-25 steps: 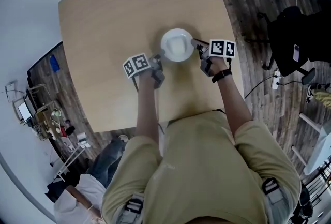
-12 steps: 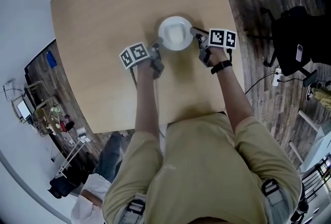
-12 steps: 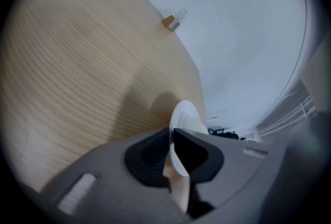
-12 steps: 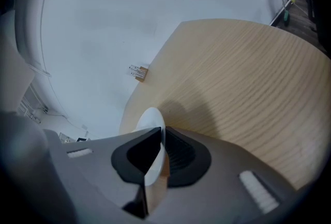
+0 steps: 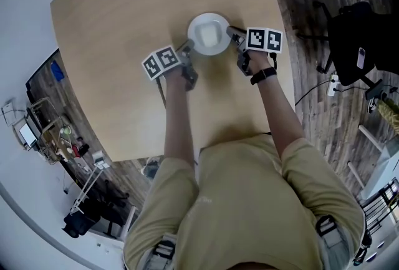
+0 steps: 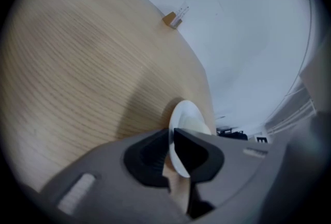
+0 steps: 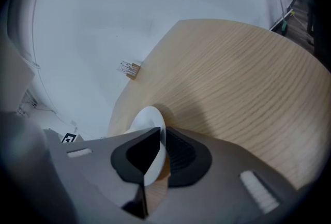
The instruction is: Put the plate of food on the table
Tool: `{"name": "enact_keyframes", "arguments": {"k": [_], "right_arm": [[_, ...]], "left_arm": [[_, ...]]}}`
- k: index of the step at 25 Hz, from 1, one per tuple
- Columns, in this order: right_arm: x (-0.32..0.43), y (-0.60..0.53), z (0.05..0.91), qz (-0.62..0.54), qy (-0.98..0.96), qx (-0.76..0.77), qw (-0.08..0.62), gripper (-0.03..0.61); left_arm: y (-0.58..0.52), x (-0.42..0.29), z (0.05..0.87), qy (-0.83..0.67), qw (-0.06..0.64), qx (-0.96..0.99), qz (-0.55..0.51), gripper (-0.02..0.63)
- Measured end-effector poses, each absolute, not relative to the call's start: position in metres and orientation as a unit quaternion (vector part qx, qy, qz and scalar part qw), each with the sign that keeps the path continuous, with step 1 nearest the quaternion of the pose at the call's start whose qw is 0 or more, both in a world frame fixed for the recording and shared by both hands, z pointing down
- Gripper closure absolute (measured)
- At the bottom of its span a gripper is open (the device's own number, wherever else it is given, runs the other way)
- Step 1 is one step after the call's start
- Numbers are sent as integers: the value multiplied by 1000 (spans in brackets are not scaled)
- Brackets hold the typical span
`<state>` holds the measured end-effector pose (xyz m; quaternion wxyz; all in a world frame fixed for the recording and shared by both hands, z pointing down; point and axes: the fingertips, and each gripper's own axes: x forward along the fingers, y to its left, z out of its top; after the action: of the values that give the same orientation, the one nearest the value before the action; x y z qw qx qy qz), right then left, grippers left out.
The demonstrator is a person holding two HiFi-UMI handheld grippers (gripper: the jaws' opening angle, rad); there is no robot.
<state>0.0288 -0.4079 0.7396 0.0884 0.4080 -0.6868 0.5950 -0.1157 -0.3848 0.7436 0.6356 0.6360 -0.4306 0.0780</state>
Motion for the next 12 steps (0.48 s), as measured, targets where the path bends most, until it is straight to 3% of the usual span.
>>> {"name": "enact_keyframes", "arguments": {"k": [12], "right_arm": [[29,-410,744,577,-678,444,104,524]], "left_arm": [[-386,-114,746,-459,619,631,90,554]]}}
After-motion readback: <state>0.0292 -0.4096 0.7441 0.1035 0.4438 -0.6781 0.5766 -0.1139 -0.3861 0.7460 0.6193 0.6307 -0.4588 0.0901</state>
